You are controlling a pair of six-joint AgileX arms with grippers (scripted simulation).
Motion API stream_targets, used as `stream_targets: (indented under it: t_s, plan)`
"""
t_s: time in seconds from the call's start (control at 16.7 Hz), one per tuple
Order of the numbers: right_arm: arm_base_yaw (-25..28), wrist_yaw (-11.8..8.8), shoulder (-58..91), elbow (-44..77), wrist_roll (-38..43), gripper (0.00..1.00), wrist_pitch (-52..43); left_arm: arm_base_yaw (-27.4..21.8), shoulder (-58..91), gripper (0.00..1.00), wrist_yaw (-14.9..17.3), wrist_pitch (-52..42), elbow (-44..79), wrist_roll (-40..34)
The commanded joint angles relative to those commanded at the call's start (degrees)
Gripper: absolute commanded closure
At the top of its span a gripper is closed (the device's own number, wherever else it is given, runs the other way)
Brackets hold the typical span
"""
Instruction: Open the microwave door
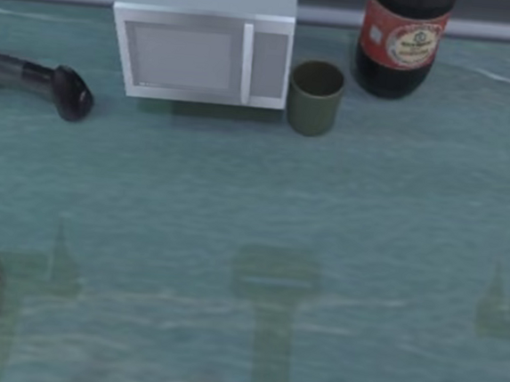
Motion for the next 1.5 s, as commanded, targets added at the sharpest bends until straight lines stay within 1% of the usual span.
stream_targets:
  t_s: [0.24, 0.36, 0.54, 0.78, 1.26, 1.5]
  plan:
    - [0.0, 0.0, 0.0, 0.0, 0.0, 0.0, 0.0, -0.77, 1.74, 0.0, -0.31, -0.43, 1.74, -0.63]
    - [0.0, 0.0, 0.0, 0.0, 0.0, 0.0, 0.0, -2.41, 5.93, 0.0, -1.12, -1.53, 5.87, -2.02]
    - [0.0, 0.0, 0.0, 0.0, 0.0, 0.0, 0.0, -5.98, 16.69, 0.0, -3.22, -4.49, 15.78, -5.05]
    - [0.0, 0.0, 0.0, 0.0, 0.0, 0.0, 0.0, -12.13, 37.68, 0.0, -7.13, -10.37, 33.57, -10.13]
    - [0.0, 0.0, 0.0, 0.0, 0.0, 0.0, 0.0, -25.44, 87.11, 0.0, -15.58, -23.85, 72.1, -20.97]
    - [0.0, 0.0, 0.0, 0.0, 0.0, 0.0, 0.0, -30.56, 106.44, 0.0, -18.74, -28.84, 87.02, -25.35]
